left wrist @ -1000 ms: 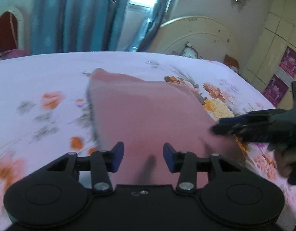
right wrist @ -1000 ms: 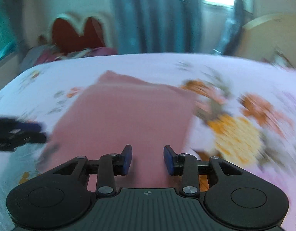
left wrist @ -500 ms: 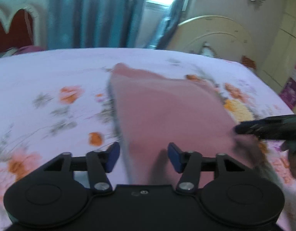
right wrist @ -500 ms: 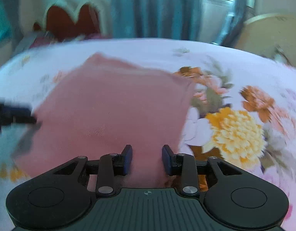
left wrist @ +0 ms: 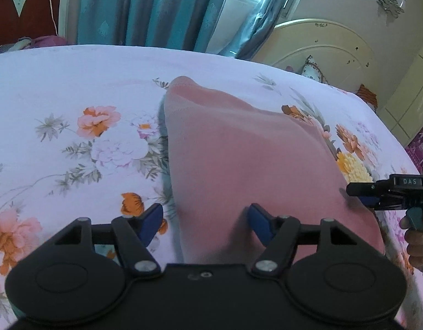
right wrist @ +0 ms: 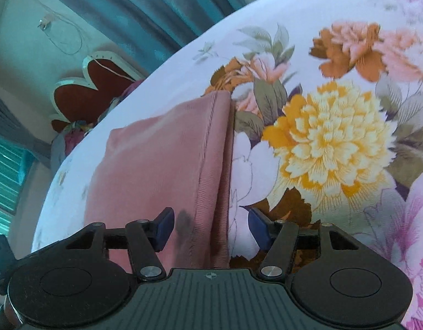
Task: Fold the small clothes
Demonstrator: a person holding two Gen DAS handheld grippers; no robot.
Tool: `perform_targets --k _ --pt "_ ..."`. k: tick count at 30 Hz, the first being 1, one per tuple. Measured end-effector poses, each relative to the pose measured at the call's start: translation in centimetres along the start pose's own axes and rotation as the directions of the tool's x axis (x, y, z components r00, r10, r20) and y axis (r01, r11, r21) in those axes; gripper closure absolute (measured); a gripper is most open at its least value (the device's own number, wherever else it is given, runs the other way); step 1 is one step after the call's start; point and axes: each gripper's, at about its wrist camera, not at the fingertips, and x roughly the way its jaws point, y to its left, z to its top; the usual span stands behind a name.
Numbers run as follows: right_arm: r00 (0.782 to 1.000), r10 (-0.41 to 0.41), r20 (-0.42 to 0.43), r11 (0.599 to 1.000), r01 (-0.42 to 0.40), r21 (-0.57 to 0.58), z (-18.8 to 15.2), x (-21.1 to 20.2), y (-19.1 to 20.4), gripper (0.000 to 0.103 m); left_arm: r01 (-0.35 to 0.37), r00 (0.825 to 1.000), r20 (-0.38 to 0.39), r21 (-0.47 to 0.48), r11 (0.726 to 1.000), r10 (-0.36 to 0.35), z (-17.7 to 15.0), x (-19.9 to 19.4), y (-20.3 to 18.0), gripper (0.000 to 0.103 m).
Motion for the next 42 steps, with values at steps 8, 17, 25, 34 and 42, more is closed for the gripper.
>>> perform_targets --k 8,17,25,34,42 --pt "0.997 0.067 -0.031 0.998 -0.067 0.014 0.5 -0.1 -1.0 0.043 0.006 1.0 -0.002 -0.03 1.0 -0.006 0.3 0.3 -0.5 0.038" --pt "0.99 0.132 -0.047 0.986 -0.126 0.106 1.1 -0.1 -2.5 0.043 0.133 0.989 -0.037 -0.235 0.963 -0.146 0.9 1.4 2.7 0.043" --pt "0.98 0.166 -0.11 0.984 -0.158 0.084 1.4 1.8 -1.3 0.043 0.152 0.981 -0.072 -0.278 0.949 -0.178 1.4 3.3 3.0 0.045" --pt "0.983 0.141 -0.114 0.989 -0.135 0.059 2.8 1.3 -2.7 0.053 0.138 0.982 -0.093 -0.254 0.957 -0.167 1.9 3.6 2.9 0.045" --pt "0.974 0.189 -0.121 0.981 -0.183 0.06 2.6 3.6 -1.1 0.055 0.129 0.982 -0.103 -0.249 0.96 -0.158 3.1 5.0 2.2 0.044"
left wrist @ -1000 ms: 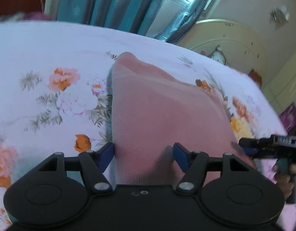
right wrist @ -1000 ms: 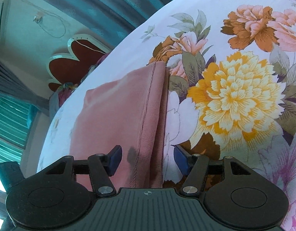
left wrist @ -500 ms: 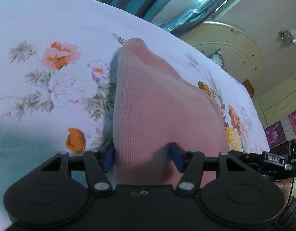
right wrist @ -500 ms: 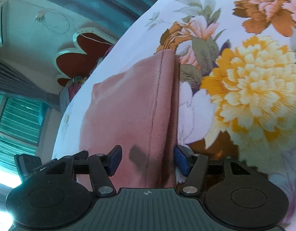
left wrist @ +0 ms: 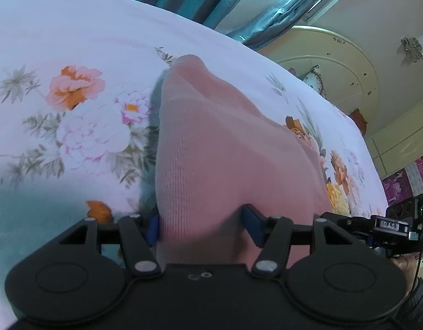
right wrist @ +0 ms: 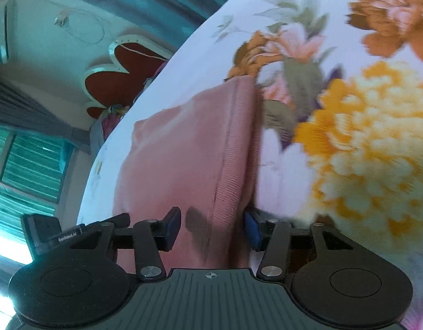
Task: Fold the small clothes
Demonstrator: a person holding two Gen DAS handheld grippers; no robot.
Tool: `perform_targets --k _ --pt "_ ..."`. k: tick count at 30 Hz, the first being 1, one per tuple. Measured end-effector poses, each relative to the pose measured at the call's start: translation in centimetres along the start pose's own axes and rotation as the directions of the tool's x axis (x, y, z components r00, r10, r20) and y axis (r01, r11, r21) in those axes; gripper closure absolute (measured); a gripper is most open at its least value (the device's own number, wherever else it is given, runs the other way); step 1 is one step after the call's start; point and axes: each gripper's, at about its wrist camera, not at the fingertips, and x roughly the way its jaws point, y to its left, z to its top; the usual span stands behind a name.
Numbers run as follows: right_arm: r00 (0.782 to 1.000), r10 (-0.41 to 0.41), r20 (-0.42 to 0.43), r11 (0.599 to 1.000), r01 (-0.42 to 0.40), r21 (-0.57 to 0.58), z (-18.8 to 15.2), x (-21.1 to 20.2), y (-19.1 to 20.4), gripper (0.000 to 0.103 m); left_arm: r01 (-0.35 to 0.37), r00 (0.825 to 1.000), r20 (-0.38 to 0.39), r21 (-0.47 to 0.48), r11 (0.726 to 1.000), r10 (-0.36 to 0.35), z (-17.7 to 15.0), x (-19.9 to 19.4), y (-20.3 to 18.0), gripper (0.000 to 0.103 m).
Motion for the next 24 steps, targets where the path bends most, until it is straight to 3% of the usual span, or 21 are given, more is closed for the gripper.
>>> perform_targets --k 1,2,6,11,19,24 --pt "1.0 -0.014 0.004 1.0 0.014 -0.009 0.0 0.2 0.2 0.059 -0.006 1.0 -0.001 0.008 1.0 0.006 0.1 0.1 -0.2 0.044" --pt "0.999 -0.04 0.002 0.999 0.04 -0.023 -0.1 0.3 0.3 0.073 -0.018 1.0 -0.002 0.021 1.0 0.018 0.2 0.3 -0.5 0.044" --pt "0.995 -0.102 0.016 0.991 0.103 -0.082 -0.4 0.9 1.6 0.076 -0.093 0.996 0.01 0.118 0.989 0.093 0.2 0.9 -2.5 0.054" --pt "0.972 -0.224 0.066 0.945 0.233 -0.229 -1.7 1.6 5.1 0.082 -0.189 0.982 0.078 0.294 0.937 0.174 -0.5 0.1 -5.6 0.072" --pt "0.953 -0.256 0.161 0.906 0.294 -0.303 -3.1 0.5 10.6 0.083 -0.153 0.985 0.137 0.386 0.91 0.108 -0.6 -4.2 -6.2 0.075" --pt "0.944 -0.26 0.201 0.889 0.316 -0.333 -4.7 1.2 15.3 0.083 -0.143 0.982 0.172 0.403 0.904 0.079 -0.1 -8.1 -4.5 0.075"
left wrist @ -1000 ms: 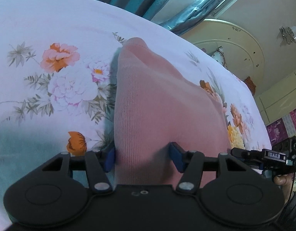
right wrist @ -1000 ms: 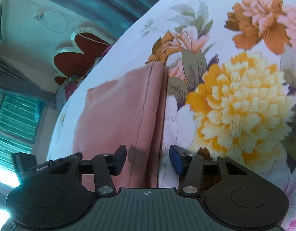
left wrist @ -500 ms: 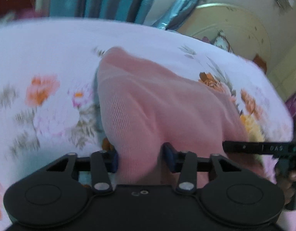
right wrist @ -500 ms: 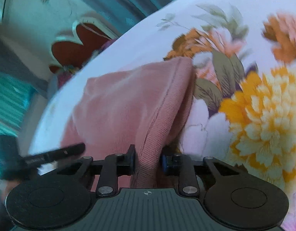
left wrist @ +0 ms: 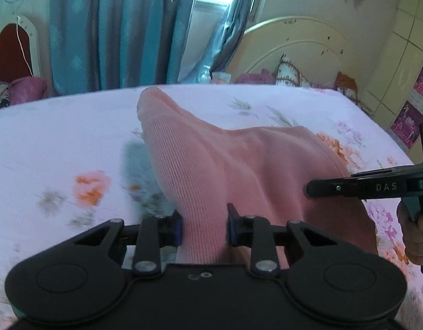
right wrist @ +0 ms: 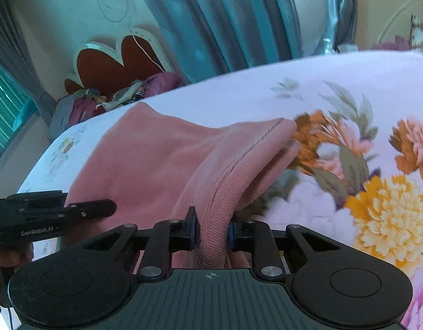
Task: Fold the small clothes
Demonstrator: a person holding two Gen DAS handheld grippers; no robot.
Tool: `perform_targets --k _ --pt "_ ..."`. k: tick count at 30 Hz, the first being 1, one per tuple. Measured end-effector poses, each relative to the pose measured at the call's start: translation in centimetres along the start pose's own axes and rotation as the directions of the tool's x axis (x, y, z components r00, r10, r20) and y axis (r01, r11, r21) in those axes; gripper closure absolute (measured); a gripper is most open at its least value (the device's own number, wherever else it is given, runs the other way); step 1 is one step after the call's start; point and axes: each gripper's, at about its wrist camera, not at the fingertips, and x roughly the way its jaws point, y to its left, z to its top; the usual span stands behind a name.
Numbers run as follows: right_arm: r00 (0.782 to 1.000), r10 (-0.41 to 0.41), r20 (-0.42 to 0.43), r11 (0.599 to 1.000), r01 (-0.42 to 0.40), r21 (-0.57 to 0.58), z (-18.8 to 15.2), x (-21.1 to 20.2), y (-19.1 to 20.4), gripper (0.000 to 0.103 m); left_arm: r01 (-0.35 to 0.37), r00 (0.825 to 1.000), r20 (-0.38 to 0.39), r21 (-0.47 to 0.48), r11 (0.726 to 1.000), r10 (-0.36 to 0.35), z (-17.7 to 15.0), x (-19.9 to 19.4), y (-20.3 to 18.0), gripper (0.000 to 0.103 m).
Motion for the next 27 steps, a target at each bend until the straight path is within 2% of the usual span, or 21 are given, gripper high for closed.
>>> perform_targets --k 8,16,24,26,27 --pt "1.0 0.027 0.008 0.998 -0.026 -0.049 0.2 2.4 8.8 0.083 -0.031 0.999 0.031 0.001 1.0 0.031 -1.1 -5.9 5.8 0.075" --pt "0.998 0.058 -0.016 0.995 -0.059 -0.078 -0.7 6.9 15.9 0.083 -0.058 0.998 0.022 -0.035 0.998 0.059 -2.7 -8.7 12.3 0.075" --pt "0.997 0.045 -0.065 0.995 -0.05 -0.083 -1.8 12.4 19.0 0.083 -0.04 0.999 -0.027 -0.136 0.99 0.037 -4.6 -7.2 18.4 0.075" --pt "0.996 0.022 -0.09 0.998 -0.026 -0.053 -2.2 14.4 18.2 0.083 -0.018 0.999 -0.053 -0.164 0.986 0.01 -5.5 -5.7 20.2 0.071" --pt "0.994 0.006 -0.105 0.999 -0.01 -0.037 -2.4 15.3 17.5 0.083 -0.031 0.996 -0.082 -0.16 0.987 0.018 -6.2 -4.4 20.8 0.063"
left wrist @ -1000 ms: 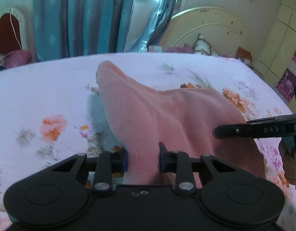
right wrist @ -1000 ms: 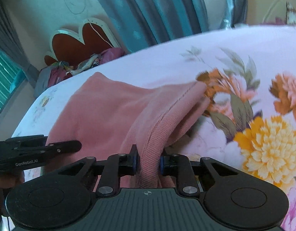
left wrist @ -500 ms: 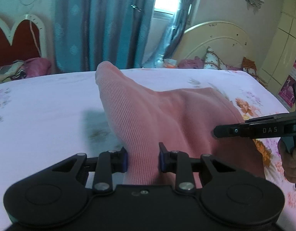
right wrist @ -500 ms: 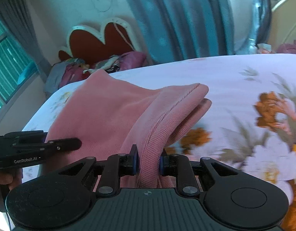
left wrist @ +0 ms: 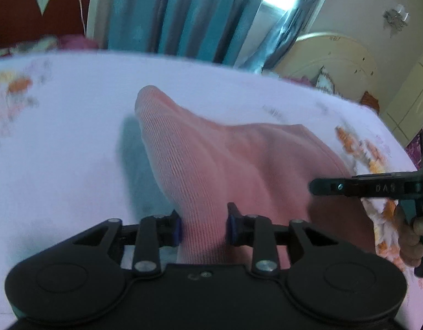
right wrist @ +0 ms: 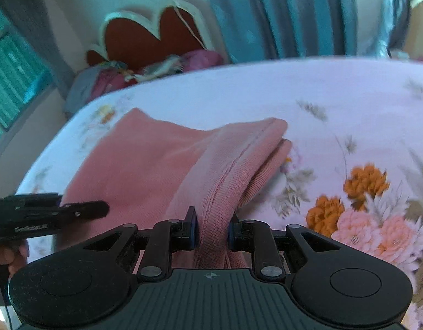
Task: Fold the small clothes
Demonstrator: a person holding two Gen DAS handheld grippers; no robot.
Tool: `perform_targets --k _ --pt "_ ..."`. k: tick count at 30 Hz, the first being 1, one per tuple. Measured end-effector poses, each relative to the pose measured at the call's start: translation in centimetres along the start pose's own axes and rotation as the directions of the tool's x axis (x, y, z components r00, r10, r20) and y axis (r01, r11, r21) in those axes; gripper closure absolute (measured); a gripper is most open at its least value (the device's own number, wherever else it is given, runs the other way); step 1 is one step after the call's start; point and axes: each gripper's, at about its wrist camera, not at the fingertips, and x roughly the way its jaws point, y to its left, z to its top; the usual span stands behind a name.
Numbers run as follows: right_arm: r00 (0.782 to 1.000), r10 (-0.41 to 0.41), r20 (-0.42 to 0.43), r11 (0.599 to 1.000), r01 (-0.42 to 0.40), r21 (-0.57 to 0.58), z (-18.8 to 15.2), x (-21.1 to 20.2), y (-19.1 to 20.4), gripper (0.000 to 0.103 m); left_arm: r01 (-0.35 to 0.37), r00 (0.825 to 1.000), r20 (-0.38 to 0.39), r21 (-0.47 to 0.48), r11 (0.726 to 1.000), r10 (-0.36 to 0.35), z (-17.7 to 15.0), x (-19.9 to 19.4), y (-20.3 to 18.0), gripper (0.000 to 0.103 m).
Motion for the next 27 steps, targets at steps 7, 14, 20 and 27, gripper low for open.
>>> perform_targets --k 7,14,20,27 --pt "0.998 0.044 -0.046 0.991 -0.038 0.129 -1.3 2.5 -4.2 0.082 0.027 0.999 0.018 -0.031 0.999 -0.027 -1.0 1.0 2.0 0.033" --pt "0.995 -0.05 0.088 0.999 0.05 0.007 1.5 -0.8 -3.0 0.065 0.028 0.976 0.215 -0.005 1.0 -0.026 2.0 -3.0 2.9 0.055" --pt "0.99 -0.138 -0.032 0.982 0.133 -0.131 2.5 5.1 -1.2 0.086 0.016 0.997 0.078 0.058 0.998 -0.021 2.9 2.1 1.5 0.054" --pt "0.986 -0.165 -0.013 0.978 0.161 -0.134 2.0 5.5 -1.2 0.088 0.035 0.995 0.094 0.037 0.999 -0.038 2.2 1.7 2.1 0.056"
